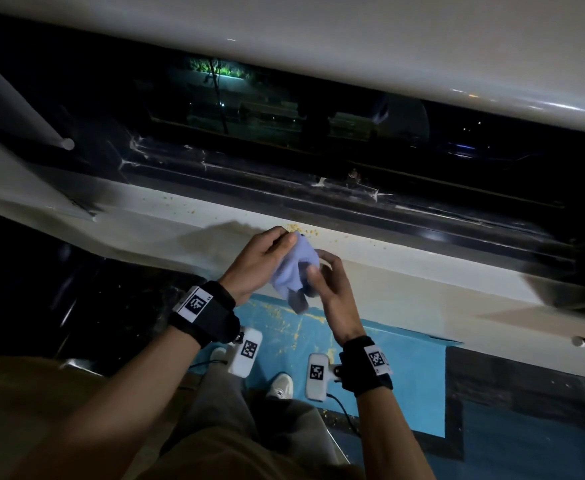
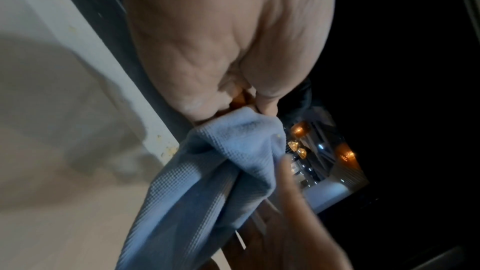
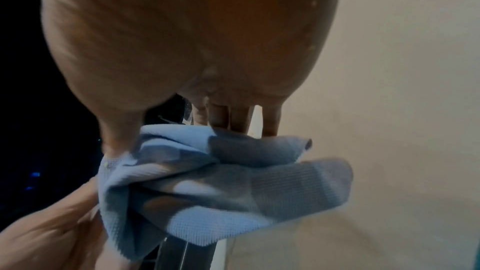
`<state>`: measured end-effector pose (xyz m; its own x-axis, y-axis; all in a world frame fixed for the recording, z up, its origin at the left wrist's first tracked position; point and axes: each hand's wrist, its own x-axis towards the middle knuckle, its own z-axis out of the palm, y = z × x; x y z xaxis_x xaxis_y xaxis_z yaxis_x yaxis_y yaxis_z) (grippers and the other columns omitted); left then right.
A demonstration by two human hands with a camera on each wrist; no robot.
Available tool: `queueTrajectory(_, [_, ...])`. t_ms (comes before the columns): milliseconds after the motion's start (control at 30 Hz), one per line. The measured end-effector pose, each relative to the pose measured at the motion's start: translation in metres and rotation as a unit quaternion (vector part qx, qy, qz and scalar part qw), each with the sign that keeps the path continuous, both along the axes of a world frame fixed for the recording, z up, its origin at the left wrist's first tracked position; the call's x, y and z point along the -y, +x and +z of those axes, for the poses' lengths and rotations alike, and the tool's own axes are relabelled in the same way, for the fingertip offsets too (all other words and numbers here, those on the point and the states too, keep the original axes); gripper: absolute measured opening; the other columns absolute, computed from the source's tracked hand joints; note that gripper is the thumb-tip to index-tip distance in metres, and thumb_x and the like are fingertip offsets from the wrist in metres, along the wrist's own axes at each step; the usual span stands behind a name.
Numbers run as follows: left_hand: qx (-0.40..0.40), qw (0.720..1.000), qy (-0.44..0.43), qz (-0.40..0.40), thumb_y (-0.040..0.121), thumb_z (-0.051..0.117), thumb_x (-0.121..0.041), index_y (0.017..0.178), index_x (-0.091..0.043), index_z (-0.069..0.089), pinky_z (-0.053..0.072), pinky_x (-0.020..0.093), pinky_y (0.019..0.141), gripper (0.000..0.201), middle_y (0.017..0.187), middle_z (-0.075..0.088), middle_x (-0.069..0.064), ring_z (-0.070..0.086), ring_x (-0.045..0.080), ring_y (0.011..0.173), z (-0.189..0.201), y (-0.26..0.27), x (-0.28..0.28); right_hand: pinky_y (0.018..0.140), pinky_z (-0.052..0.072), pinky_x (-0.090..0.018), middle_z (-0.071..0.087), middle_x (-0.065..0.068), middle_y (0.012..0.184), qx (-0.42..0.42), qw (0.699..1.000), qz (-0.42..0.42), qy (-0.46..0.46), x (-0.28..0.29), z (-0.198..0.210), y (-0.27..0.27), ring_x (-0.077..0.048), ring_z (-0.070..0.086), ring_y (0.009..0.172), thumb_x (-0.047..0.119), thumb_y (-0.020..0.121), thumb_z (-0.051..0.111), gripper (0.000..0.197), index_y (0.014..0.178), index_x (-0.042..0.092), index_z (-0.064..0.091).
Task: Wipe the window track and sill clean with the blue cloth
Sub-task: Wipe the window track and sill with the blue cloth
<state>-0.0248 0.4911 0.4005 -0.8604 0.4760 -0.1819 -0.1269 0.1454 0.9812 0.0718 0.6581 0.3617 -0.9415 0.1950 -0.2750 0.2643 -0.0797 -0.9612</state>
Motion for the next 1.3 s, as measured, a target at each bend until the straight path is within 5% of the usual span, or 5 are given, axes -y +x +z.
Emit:
queueTrajectory(167, [-0.013,0.995,-0.035,0.097,0.101,0.067,-0.03,0.102,-0.008,0.066,0.054,0.042,0.088,0.022,0.098,0.072,0.0,0.066,0.014,0.093,-0.016,-0.009,0.011,0.065,0.044,-0.031,0.064,-0.004,0.079,-0.012,0.999,-0.034,0.018,-0.001,-0.008,-0.01,-0.017,0.053,0.07,0.026,0.104,0.071,0.016,0.096,0.012,0.068])
queueTrajectory(300, [-0.063,0.989,-0.109,0.08,0.094,0.076,-0.012,0.104,-0.013,0.066,0.058,0.041,0.098,0.015,0.104,0.074,-0.003,0.072,0.013,0.103,-0.028,-0.017,0.013,0.072,0.048,-0.035,0.065,-0.017,0.087,-0.021,0.998,-0.032,0.053,-0.001,-0.005,-0.027,-0.016,0.059,0.077,0.014,0.099,0.068,0.019,0.102,0.004,0.052])
queueTrajectory(367, [-0.115,0.979,-0.162,0.049,0.094,0.075,-0.015,0.103,-0.015,0.068,0.058,0.039,0.097,0.011,0.105,0.072,-0.006,0.071,0.011,0.102,-0.031,-0.027,0.013,0.066,0.043,-0.029,0.062,-0.001,0.08,-0.017,0.985,-0.018,0.172,-0.001,0.004,-0.043,-0.009,0.058,0.07,0.011,0.097,0.069,0.025,0.105,0.008,0.045])
queueTrajectory(767, [-0.301,0.854,-0.424,0.029,0.091,0.061,-0.008,0.16,-0.008,0.034,0.033,0.042,0.124,0.074,0.169,0.027,0.006,0.033,0.025,0.153,-0.067,-0.079,0.034,0.081,0.057,-0.049,0.065,-0.02,0.116,-0.166,0.769,0.082,0.612,0.044,-0.014,-0.158,-0.04,0.062,0.104,0.003,0.085,0.061,0.035,0.119,0.001,0.071])
queueTrajectory(1300, [-0.286,0.853,-0.436,0.009,0.092,0.059,-0.008,0.164,-0.018,0.025,0.03,0.044,0.125,0.08,0.173,0.016,-0.005,0.017,0.016,0.159,-0.078,-0.077,0.041,0.102,0.054,-0.048,0.063,-0.016,0.132,-0.091,0.759,0.154,0.626,0.044,0.005,-0.146,-0.038,0.058,0.122,0.004,0.088,0.067,0.048,0.135,0.007,0.064])
